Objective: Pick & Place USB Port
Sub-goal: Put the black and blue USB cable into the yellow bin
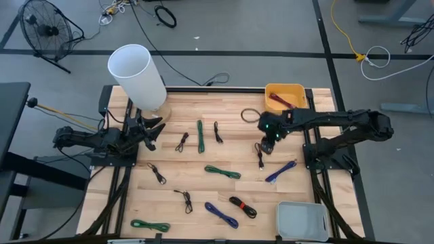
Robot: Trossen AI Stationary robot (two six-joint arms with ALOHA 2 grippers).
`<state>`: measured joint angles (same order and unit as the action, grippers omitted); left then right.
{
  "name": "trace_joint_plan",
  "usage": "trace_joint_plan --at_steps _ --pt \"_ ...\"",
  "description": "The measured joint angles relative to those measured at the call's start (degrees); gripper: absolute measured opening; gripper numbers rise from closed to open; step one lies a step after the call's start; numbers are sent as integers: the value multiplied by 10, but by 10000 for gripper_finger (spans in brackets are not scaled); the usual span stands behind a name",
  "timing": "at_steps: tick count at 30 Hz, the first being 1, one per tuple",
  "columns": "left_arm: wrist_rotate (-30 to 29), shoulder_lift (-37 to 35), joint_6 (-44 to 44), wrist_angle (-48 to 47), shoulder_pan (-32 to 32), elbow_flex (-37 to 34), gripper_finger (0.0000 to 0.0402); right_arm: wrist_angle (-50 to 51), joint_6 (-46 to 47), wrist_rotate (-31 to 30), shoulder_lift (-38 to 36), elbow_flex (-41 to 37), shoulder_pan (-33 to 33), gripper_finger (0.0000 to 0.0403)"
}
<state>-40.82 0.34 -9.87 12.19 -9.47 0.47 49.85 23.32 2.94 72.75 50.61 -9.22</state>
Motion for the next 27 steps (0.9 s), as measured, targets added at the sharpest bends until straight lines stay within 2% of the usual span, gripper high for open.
trace_joint_plan --at_steps 9,15,20,27 --pt "0 0 0 0 0 0 181 54 122 24 0 0 152 192" --pt "0 0 0 0 0 0 181 55 118 25 0 -21 230 192" --pt "0 0 0 0 0 0 181 21 138 12 0 -70 253 192" --pt "0 0 0 0 0 0 181 -60 116 18 0 -135 257 192"
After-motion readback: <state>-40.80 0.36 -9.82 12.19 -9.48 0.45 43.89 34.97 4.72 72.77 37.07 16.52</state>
